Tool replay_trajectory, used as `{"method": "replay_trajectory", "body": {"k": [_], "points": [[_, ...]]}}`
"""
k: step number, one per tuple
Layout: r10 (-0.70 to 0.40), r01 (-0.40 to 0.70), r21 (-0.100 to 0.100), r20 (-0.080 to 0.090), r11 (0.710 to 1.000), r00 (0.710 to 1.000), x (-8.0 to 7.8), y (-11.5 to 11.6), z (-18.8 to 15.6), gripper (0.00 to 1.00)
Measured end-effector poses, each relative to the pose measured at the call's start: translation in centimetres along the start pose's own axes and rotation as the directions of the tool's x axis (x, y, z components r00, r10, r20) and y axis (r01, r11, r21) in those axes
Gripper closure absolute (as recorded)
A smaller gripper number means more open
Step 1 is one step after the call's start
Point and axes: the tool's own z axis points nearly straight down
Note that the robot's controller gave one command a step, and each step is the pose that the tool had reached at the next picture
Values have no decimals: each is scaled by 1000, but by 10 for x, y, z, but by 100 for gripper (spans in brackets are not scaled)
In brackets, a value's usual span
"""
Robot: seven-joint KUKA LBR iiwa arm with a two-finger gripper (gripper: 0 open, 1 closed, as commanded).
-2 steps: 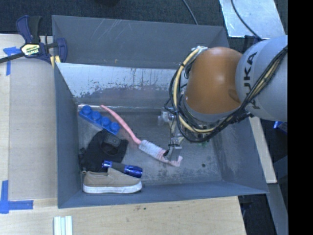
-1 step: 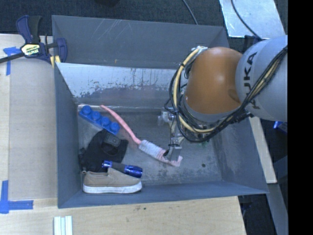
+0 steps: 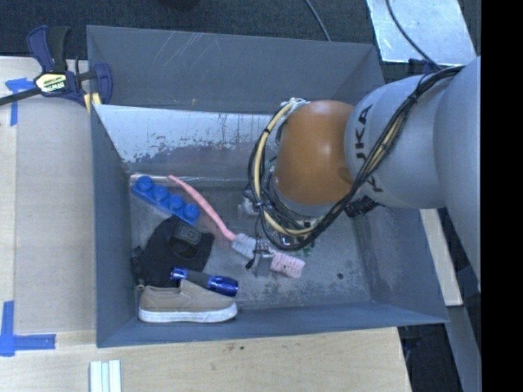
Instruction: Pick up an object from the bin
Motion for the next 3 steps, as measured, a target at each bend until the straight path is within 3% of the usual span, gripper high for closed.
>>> {"method": "replay_trajectory", "body": {"k": [1,2,3], "points": [[3,-3,1,12,1000,1000,1,25,24,100],[3,-3,1,12,1000,1000,2,25,24,100],[15,-15,0,23,1000,1000,3,6,-62,100]]}}
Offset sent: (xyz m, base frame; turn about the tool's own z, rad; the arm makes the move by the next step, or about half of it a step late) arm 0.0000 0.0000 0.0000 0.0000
